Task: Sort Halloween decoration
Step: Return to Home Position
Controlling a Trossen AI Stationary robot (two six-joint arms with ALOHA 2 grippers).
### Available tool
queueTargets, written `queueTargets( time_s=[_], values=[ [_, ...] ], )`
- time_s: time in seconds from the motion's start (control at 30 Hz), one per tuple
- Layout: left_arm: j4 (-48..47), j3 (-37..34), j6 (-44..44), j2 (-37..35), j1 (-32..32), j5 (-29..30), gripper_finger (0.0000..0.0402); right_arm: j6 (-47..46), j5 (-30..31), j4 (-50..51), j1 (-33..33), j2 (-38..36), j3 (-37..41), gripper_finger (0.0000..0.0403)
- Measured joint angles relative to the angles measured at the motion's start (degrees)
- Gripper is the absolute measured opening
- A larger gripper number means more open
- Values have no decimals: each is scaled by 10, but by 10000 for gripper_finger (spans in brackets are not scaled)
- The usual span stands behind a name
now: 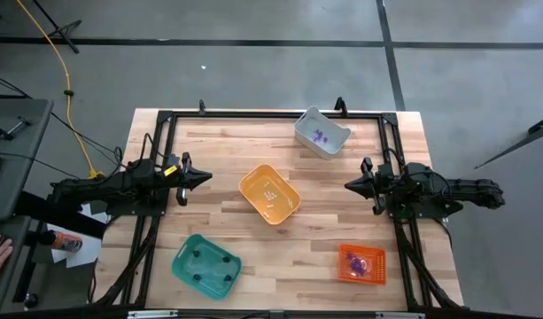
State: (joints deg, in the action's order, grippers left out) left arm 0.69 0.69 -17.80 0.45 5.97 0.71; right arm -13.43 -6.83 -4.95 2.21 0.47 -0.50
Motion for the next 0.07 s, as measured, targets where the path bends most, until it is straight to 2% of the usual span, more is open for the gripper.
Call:
queueTargets(
  time_s=[0.07],
  values=[
    [0, 0, 0, 0, 0, 0, 1, 0, 0, 0, 0, 0, 0, 0]
  ],
)
